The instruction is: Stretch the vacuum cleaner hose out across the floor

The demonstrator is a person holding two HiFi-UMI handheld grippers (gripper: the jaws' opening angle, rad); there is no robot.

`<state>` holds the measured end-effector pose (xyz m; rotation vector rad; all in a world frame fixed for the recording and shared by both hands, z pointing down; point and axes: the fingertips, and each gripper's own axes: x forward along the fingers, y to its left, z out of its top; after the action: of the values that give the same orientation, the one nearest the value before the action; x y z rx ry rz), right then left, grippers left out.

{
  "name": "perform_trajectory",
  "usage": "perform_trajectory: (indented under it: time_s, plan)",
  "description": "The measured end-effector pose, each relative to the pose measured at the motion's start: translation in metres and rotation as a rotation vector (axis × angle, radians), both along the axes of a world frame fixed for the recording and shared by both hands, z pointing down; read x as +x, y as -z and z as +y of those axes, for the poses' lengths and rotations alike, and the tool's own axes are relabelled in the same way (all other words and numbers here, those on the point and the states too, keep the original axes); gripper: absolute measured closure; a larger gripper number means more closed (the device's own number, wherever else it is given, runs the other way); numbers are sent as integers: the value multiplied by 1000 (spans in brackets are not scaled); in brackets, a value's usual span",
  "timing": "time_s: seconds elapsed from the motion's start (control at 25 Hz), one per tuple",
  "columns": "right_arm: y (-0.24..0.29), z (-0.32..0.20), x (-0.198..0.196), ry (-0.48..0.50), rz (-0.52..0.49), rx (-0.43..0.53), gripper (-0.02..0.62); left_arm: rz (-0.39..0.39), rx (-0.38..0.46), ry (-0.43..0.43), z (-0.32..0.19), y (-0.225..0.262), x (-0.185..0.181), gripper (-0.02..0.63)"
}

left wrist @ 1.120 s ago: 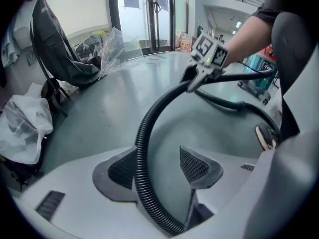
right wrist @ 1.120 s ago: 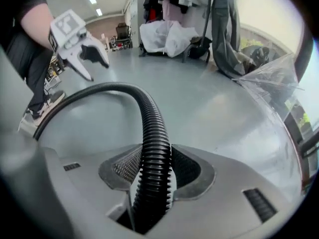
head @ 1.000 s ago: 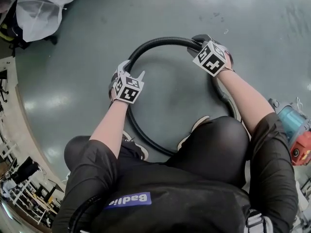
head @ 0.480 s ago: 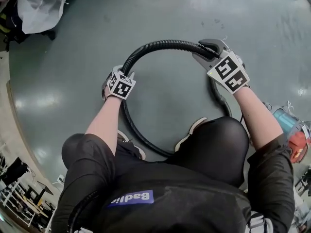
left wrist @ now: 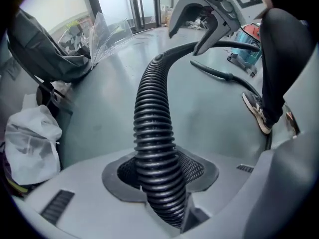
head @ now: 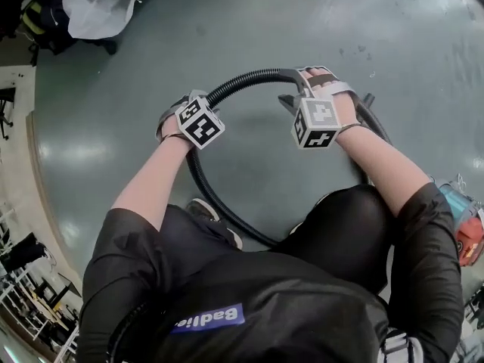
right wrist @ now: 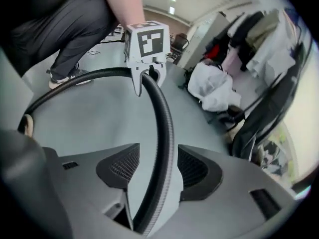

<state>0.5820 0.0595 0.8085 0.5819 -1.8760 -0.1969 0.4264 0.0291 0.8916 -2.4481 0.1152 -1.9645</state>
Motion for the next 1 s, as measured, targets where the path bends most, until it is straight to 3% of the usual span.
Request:
perform_trajectory:
  time_s: [0.16,0.32,0.36,0.4,0.44,0.56,0.6,0.8,1.0]
  plan:
    - [23,-48,-80,145,47,139,350,-16,8,-69,5,46,2,405]
    - [8,-65,-122,222,98,122,342,43,16,-68,5,83,-1,396]
    - [8,-70,-125,203,87,123,346,67,18,-56,3,90,0,396]
    - [10,-76,-125,172,69,124,404,95,22,-42,2,96,1,393]
    - [14,-82,-124,136,54,119,500,131,26,-23,0,100,3,388]
    - [29,-98,-124,68,71,105,499,270,39,75,-12,109,4,378]
    - [35,-103,-124,55,84,103,497,310,60,105,-18,115,4,344]
    - [60,-126,-114,-62,82,58,486,494,181,171,-41,154,4,296]
    - [58,-135,-88,-175,145,24,476,537,159,212,-38,164,-8,261]
